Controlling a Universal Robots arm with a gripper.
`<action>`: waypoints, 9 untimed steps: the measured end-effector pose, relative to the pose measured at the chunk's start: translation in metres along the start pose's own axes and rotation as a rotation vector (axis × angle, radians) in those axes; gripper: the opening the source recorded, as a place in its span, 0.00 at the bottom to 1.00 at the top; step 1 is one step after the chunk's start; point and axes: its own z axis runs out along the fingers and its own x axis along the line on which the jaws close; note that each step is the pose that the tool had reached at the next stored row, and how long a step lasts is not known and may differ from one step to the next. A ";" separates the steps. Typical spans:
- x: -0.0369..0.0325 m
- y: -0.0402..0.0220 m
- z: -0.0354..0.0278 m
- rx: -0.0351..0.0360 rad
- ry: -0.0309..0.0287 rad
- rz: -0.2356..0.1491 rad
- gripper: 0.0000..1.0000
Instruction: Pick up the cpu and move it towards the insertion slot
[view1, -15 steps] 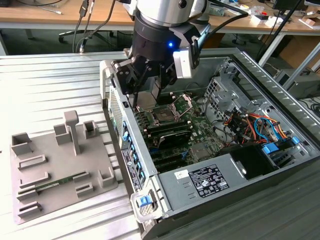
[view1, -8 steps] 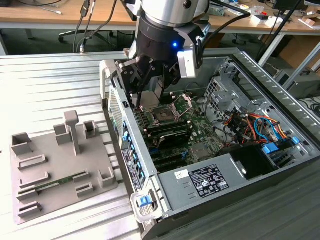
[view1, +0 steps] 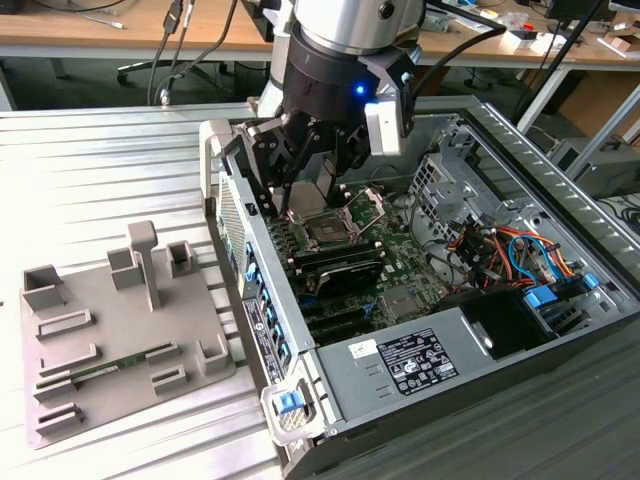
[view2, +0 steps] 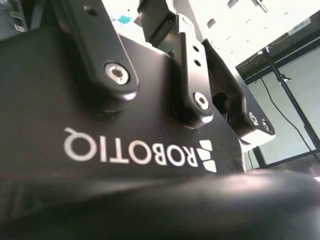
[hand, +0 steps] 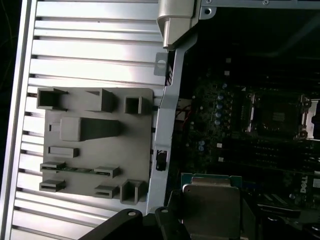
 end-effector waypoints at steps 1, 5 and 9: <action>-0.0009 -0.0001 0.0001 -0.0001 -0.0001 0.000 0.55; -0.0045 -0.0006 0.0003 0.0000 -0.0001 0.000 0.55; -0.0089 -0.0012 0.0005 0.0000 -0.0001 0.000 0.55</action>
